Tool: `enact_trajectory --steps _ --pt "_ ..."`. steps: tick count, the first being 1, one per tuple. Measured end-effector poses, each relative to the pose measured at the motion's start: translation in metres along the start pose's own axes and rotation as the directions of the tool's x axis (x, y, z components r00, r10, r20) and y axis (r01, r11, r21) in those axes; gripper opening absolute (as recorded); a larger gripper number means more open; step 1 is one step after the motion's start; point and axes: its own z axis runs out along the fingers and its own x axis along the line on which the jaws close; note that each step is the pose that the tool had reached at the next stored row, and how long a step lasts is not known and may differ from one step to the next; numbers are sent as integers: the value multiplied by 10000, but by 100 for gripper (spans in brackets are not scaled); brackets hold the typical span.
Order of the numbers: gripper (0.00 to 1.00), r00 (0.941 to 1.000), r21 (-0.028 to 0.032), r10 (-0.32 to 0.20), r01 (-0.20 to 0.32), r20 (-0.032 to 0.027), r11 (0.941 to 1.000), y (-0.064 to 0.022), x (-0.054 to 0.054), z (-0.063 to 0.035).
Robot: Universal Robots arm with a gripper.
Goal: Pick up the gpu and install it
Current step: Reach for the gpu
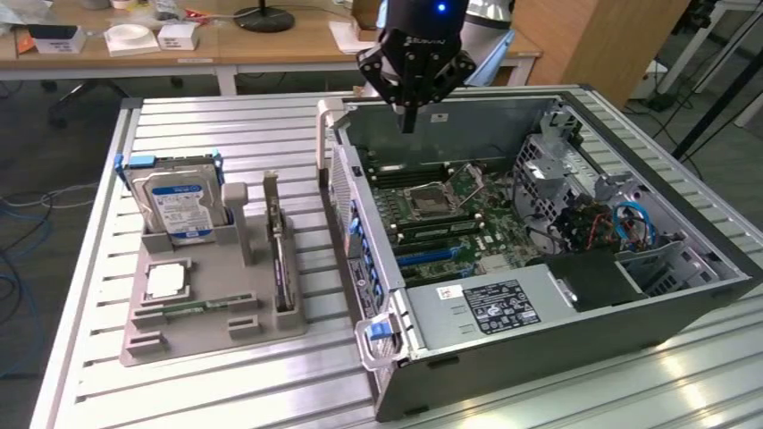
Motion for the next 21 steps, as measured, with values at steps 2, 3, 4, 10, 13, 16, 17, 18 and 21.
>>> enact_trajectory --steps 2,3,4,10,13,16,17,18,21 --pt "11 10000 0 1 -1 -1 10000 -1 13 0" --pt "11 10000 0 0 0 0 10000 -2 20 0" --pt "11 10000 0 0 0 0 10000 -2 26 0" --pt "11 10000 0 0 0 0 10000 -5 64 0" --pt "11 10000 0 0 0 0 10000 -6 83 0" --pt "11 10000 0 0 0 -1 10000 -8 102 0" --pt "11 10000 0 0 0 0 10000 -8 108 0" --pt "11 10000 0 0 0 0 10000 -9 115 1" --pt "11 10000 0 -1 1 0 10000 -10 135 0"
